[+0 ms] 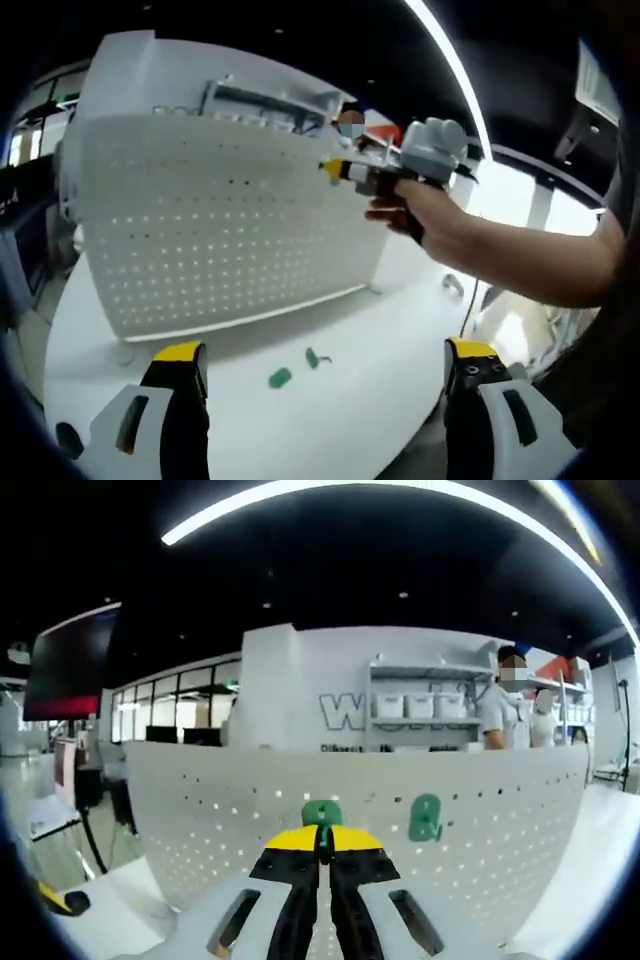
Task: Insert the hook assembly into the mounting plate slot until the hook locks in place.
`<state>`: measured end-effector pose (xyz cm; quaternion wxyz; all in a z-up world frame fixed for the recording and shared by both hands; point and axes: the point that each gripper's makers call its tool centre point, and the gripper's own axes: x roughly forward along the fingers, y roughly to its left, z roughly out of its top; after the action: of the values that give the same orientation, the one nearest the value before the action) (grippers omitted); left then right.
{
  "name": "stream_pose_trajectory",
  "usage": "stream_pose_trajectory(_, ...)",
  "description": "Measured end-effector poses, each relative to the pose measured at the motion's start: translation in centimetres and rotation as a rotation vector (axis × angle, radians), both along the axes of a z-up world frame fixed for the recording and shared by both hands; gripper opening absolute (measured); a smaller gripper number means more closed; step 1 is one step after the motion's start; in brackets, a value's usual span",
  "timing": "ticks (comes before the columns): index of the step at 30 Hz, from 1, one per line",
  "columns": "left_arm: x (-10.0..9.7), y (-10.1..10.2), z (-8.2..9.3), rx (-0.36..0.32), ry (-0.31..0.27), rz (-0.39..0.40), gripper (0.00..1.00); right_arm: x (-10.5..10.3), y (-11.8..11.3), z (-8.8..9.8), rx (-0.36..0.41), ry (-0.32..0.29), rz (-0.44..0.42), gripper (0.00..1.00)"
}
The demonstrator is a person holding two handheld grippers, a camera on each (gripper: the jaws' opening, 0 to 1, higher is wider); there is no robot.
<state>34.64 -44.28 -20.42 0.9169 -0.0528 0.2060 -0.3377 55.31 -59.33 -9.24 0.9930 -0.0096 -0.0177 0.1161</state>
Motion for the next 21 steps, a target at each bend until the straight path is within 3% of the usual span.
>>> stream_pose_trajectory(12, 0.3, 0.4, -0.3, -0.001, 0.011, 0.013, 1.00, 2.6, -1.8, 0.7, 0.005, -0.009, -0.056, 0.00)
stream_pose_trajectory(16, 0.4, 0.4, -0.4, -0.004, 0.013, 0.015, 1.00, 3.1, -2.0, 0.6, -0.024, -0.011, -0.068, 0.00)
stream_pose_trajectory(21, 0.6, 0.5, -0.5, -0.005, 0.018, 0.019, 1.00, 3.6, -2.0, 0.6, -0.005, -0.009, -0.073, 0.00)
